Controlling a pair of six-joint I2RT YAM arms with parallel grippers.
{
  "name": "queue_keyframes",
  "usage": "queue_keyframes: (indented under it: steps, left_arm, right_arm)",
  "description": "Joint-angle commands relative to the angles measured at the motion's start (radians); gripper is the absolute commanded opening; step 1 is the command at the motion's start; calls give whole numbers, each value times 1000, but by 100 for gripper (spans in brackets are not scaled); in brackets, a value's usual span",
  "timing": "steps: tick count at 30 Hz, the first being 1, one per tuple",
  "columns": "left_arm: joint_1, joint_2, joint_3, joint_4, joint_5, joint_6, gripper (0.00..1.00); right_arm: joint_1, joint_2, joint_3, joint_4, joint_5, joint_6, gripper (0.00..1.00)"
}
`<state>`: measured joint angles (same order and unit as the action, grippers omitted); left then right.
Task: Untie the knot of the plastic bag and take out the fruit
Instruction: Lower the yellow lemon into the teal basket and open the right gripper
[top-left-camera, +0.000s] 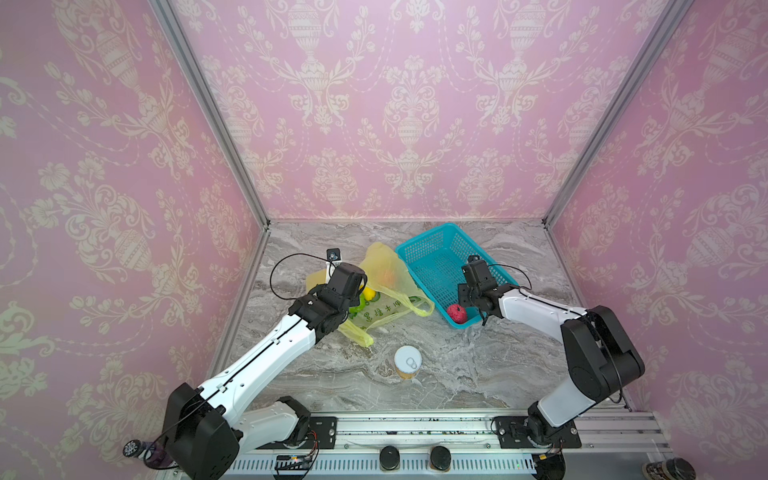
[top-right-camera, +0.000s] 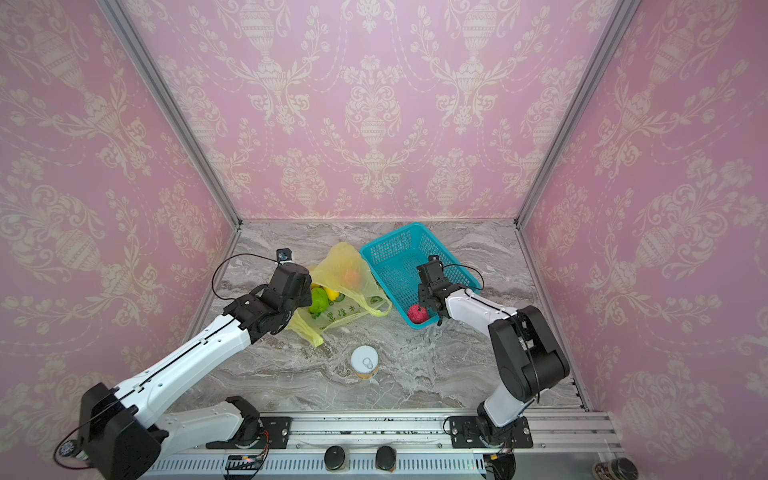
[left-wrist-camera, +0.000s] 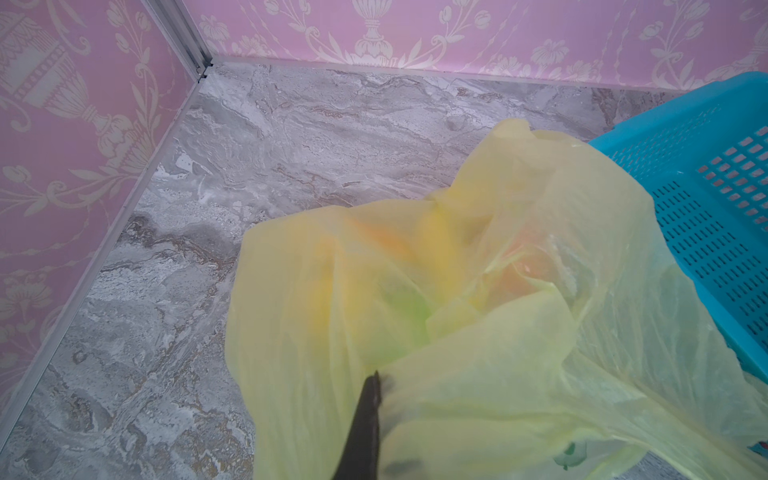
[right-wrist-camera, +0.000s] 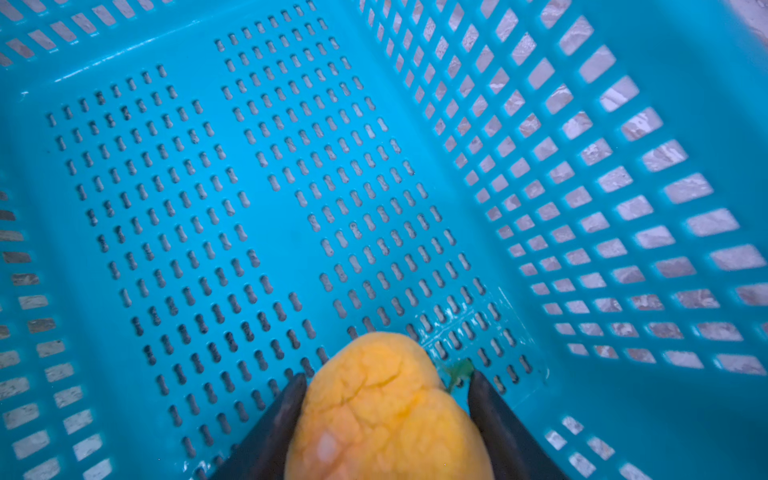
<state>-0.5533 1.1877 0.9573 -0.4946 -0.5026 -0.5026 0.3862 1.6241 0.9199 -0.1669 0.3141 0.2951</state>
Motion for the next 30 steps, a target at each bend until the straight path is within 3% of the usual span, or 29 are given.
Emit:
queue_keyframes:
  steps: [1,7,16,24,30]
  left_arm:
    - [6,9,1,-1,-18,13,0]
    - [6,12,-5,3,-65,18,0]
    - [5,-18,-11,10,-36,15,0]
    - [6,-28,-11,10,-28,15,0]
    - [6,-11,7,-5,12,12,0]
  right_arm:
    - [-11,-29,-13,-6,5,34,65]
    - [-42,-130,-107,84,-38,43,85]
    - [-65,-291,-242,188,-47,58,98]
    - [-67,-524,-409,350,-91,41,100]
    - [-62,-747,-549,497,-277,8,96]
